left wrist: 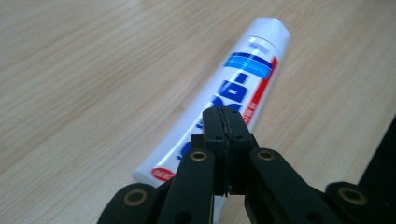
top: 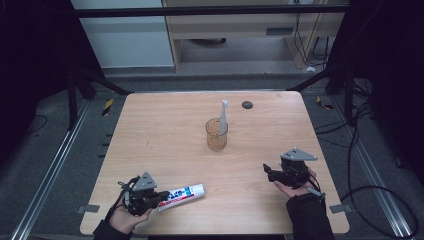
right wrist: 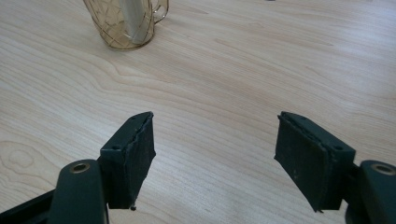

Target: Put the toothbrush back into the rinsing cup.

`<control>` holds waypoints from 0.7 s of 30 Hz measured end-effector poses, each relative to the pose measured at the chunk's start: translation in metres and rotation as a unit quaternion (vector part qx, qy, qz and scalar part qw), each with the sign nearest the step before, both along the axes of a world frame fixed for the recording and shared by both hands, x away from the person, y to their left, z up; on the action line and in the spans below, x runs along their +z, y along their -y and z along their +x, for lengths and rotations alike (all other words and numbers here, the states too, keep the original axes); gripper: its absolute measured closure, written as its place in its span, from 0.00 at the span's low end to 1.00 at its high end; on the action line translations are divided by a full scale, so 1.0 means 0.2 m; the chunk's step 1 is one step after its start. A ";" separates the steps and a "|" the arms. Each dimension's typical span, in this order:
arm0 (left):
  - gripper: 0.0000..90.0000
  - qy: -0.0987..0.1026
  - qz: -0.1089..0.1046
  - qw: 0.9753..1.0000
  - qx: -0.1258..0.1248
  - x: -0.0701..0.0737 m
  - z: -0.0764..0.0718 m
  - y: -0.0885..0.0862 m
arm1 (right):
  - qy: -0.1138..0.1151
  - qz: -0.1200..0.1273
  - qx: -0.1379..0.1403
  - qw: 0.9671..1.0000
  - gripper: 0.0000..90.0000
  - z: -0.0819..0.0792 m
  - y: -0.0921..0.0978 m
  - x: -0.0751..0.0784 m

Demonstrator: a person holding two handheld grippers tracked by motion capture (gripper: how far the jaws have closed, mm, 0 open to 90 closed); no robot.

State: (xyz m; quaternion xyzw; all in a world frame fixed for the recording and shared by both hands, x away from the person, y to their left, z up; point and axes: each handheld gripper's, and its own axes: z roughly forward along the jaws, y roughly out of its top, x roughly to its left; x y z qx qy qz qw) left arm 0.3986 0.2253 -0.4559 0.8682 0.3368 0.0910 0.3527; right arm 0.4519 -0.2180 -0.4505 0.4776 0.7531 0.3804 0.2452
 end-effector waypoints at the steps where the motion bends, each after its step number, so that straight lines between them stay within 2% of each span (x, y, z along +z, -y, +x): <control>1: 1.00 0.000 0.001 1.000 -0.004 0.00 -0.01 0.01 | -0.001 0.000 -0.001 1.000 0.31 0.00 0.00 0.00; 6: 1.00 -0.008 0.002 1.000 -0.015 -0.01 -0.03 0.02 | -0.002 -0.001 0.001 1.000 0.31 0.00 0.01 -0.01; 12: 1.00 -0.022 0.023 0.999 -0.032 -0.04 -0.04 0.05 | -0.008 0.000 0.001 1.000 0.31 0.00 0.00 -0.01; 15: 1.00 -0.027 0.041 0.998 -0.036 -0.06 -0.04 0.06 | -0.006 -0.004 0.001 1.000 0.31 0.00 0.00 -0.01; 21: 1.00 -0.025 0.062 0.997 -0.028 -0.08 -0.04 0.07 | -0.008 -0.004 0.001 1.000 0.31 0.00 0.00 -0.02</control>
